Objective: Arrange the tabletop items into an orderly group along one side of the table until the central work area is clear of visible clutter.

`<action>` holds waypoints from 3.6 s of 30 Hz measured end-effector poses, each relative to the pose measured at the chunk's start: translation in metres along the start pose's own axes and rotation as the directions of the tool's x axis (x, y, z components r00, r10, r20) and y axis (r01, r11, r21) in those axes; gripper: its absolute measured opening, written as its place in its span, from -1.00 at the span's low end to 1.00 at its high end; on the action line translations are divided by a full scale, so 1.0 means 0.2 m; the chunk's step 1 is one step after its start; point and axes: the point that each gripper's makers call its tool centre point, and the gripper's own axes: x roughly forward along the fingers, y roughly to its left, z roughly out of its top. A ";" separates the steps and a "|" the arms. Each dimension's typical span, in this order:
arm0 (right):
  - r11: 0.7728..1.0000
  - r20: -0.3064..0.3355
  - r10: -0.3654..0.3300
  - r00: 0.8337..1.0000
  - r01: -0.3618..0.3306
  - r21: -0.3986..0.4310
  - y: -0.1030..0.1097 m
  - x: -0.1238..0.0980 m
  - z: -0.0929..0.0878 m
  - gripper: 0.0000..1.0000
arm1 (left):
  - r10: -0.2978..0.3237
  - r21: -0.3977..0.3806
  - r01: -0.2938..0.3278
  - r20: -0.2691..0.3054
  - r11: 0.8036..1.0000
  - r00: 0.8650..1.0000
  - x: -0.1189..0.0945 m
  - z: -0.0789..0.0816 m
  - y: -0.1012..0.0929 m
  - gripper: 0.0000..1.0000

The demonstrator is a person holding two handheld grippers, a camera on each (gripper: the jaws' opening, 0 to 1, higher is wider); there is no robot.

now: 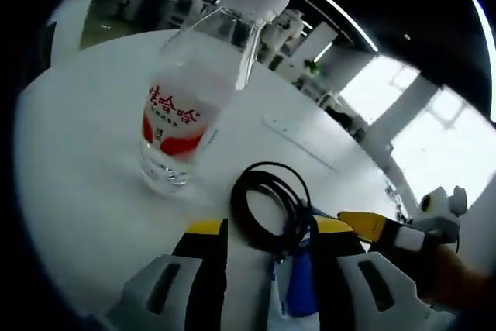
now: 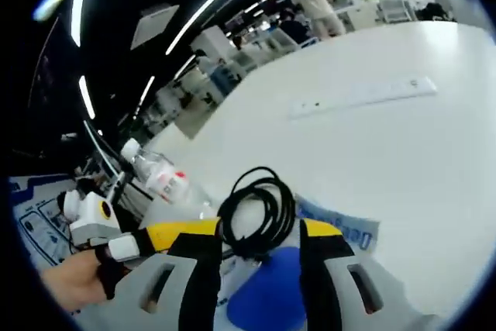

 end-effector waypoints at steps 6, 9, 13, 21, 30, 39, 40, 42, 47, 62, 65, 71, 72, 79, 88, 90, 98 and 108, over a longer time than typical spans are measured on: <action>1.000 -0.010 0.000 1.000 0.000 -0.016 -0.01 0.06 0.00 -0.37 | 0.073 -0.017 -0.074 -0.036 0.997 0.997 0.07 -0.03 0.05 -0.39; 0.999 -0.037 -0.007 0.999 0.005 -0.041 -0.02 0.10 -0.02 -0.40 | 0.068 -0.034 -0.070 -0.041 0.997 0.997 0.10 -0.06 0.04 -0.45; 0.998 -0.041 -0.012 0.999 0.009 -0.065 -0.03 0.13 -0.03 -0.53 | 0.094 -0.007 -0.095 -0.050 0.995 0.994 0.11 -0.08 0.06 -0.53; 0.998 -0.066 -0.031 0.997 0.027 -0.058 -0.09 0.15 -0.08 -0.76 | 0.104 -0.038 -0.106 -0.048 0.994 0.993 0.14 -0.08 0.09 -0.69; 0.998 -0.056 -0.021 0.998 0.018 -0.056 -0.08 0.14 -0.05 -0.99 | 0.121 -0.023 -0.122 -0.030 0.992 0.992 0.13 -0.07 0.09 -0.78; 0.997 0.033 0.023 0.999 -0.020 -0.080 0.05 0.05 0.03 -1.00 | 0.100 -0.003 -0.100 0.075 0.995 0.992 0.02 0.03 0.03 -0.92; 0.997 0.040 0.025 0.999 -0.022 -0.080 0.07 0.03 0.04 -1.00 | 0.096 0.003 -0.096 0.078 0.995 0.992 0.01 0.04 0.02 -0.92; 0.996 0.062 0.033 0.998 -0.027 -0.088 0.11 -0.01 0.05 -1.00 | 0.077 0.036 -0.081 0.094 0.996 0.993 -0.04 0.06 -0.02 -0.92; 0.997 0.117 0.056 0.992 -0.049 -0.060 0.23 -0.15 0.08 -1.00 | 0.041 0.067 -0.050 0.125 0.997 0.991 -0.20 0.11 -0.11 -0.92; 0.998 0.060 0.056 0.997 -0.055 -0.028 0.56 -0.30 -0.37 -1.00 | 0.101 0.089 -0.105 0.044 0.990 0.994 -0.72 -0.14 0.08 -0.91; 0.997 0.028 0.049 0.998 -0.047 -0.055 0.60 -0.29 -0.46 -1.00 | 0.121 0.079 -0.122 0.027 0.989 0.992 -0.78 -0.20 0.15 -0.91; 0.997 -0.036 0.021 0.999 -0.024 -0.074 0.62 -0.26 -0.64 -1.00 | 0.153 0.033 -0.152 -0.016 0.988 0.988 -0.83 -0.31 0.28 -0.91; 0.996 -0.046 0.016 0.999 -0.020 -0.085 0.62 -0.25 -0.66 -1.00 | 0.154 0.030 -0.154 -0.019 0.988 0.988 -0.83 -0.32 0.31 -0.91; 0.990 -0.098 -0.008 0.995 -0.006 -0.139 0.63 -0.20 -0.77 -1.00 | 0.193 -0.010 -0.194 -0.056 0.981 0.980 -0.85 -0.42 0.42 -0.90; 0.981 -0.137 -0.039 0.990 0.012 -0.194 0.64 -0.15 -0.85 -1.00 | 0.213 -0.012 -0.215 -0.079 0.977 0.974 -0.85 -0.46 0.51 -0.90; 0.982 -0.148 -0.045 0.988 0.016 -0.189 0.63 -0.14 -0.87 -1.00 | 0.221 -0.012 -0.223 -0.086 0.975 0.971 -0.85 -0.47 0.52 -0.90; 0.974 -0.175 -0.076 0.982 0.035 -0.226 0.61 -0.13 -0.90 -0.99 | 0.225 -0.038 -0.229 -0.093 0.973 0.970 -0.83 -0.49 0.54 -0.90; 0.966 -0.200 -0.096 0.975 0.044 -0.254 0.59 -0.11 -0.92 -0.98 | 0.230 -0.059 -0.236 -0.089 0.970 0.969 -0.83 -0.50 0.55 -0.88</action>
